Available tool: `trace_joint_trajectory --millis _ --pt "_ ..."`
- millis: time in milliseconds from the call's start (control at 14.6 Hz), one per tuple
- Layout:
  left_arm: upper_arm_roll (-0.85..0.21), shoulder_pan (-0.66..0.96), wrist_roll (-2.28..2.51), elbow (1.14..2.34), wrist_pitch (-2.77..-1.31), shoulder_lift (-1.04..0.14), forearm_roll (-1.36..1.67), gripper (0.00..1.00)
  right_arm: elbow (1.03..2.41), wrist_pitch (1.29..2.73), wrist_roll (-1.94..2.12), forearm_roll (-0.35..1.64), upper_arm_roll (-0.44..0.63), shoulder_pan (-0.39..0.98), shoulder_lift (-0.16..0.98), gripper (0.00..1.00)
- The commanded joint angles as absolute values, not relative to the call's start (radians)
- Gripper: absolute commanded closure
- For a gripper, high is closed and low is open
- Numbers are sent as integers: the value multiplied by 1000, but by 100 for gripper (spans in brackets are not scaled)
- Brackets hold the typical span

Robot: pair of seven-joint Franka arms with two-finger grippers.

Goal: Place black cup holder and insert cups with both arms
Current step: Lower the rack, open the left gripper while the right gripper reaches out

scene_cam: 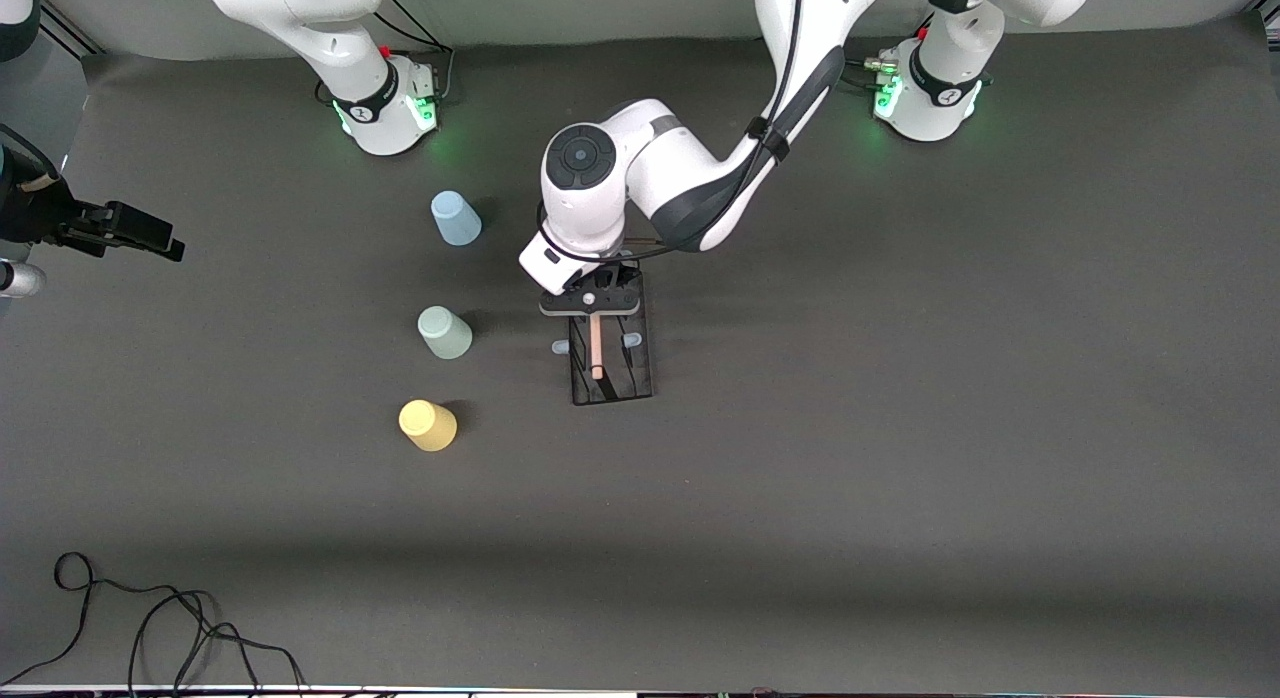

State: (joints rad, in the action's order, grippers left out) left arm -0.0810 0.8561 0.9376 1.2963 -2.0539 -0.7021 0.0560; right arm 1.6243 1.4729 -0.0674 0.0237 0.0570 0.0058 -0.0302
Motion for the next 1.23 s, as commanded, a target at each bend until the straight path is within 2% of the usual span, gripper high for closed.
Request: trace_joint_trajectory --millis 0,68,410,821,958,1163 --pt "-69 862 966 1259 -2052 -715 63 18 1632 1468 -92 38 57 8 -46 0" --pt "-69 864 966 1259 -2052 -710 66 0 1632 1468 -92 38 57 8 -46 0" --pt "-55 839 966 1250 -2011 -640 67 0 1629 1471 -115 43 52 9 -43 0" --pt "-57 626 861 1272 -1694 -419 63 0 1678 1543 -368 94 52 167 -21 0" --pt "-57 525 697 1330 -1619 -335 63 0 1750 1621 -402 121 52 190 -31 0" --pt "-55 356 444 1474 -1603 -208 58 0 1888 1782 -448 127 52 238 -34 0"
